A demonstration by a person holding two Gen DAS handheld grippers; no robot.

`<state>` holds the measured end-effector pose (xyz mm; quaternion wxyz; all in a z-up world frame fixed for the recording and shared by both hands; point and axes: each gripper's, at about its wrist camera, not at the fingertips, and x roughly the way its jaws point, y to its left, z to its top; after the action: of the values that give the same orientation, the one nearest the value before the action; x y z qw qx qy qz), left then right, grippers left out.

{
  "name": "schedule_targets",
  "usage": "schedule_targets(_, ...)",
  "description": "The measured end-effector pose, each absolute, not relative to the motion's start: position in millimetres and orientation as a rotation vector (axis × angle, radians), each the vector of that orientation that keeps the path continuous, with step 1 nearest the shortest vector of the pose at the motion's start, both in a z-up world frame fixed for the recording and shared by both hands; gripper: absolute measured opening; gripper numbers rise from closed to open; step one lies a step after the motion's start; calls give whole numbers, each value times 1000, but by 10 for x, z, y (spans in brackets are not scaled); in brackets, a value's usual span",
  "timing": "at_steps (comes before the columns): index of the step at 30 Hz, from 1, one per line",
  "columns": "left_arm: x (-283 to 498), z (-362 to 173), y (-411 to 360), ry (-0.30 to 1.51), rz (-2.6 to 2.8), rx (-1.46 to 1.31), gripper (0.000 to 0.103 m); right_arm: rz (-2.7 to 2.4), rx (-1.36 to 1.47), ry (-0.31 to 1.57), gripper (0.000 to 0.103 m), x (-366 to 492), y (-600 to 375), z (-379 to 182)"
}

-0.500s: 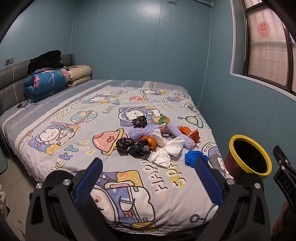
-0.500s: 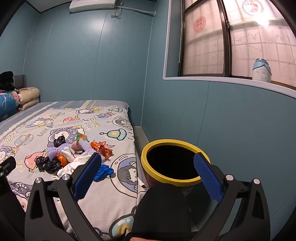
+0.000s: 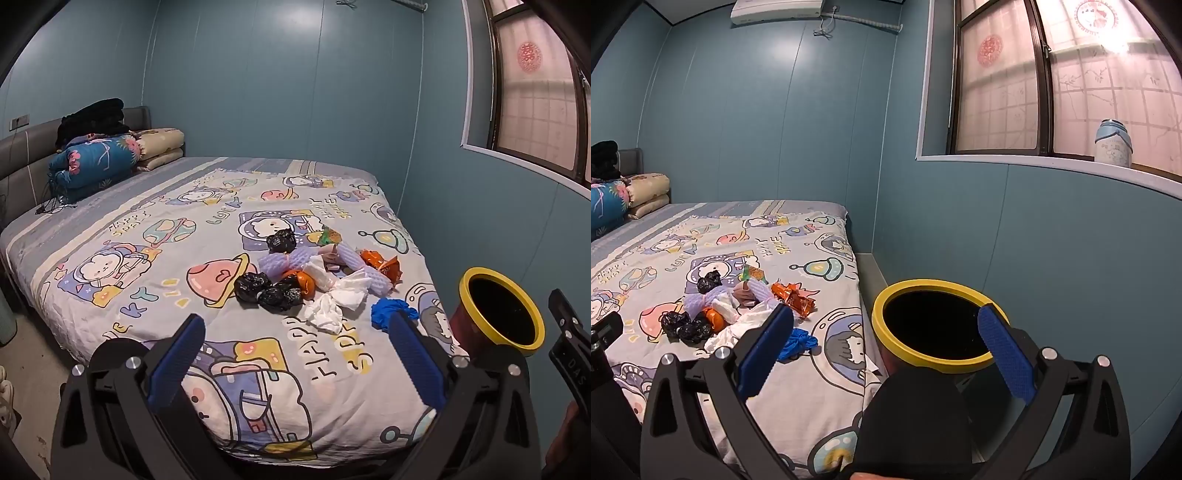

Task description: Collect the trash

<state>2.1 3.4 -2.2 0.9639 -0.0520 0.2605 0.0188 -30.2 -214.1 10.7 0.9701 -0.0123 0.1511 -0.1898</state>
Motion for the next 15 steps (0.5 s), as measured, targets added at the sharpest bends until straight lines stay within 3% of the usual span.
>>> schedule_targets(15, 12, -18, 53, 535, 45, -102, 96, -386, -28, 306, 96, -302, -2151, 124)
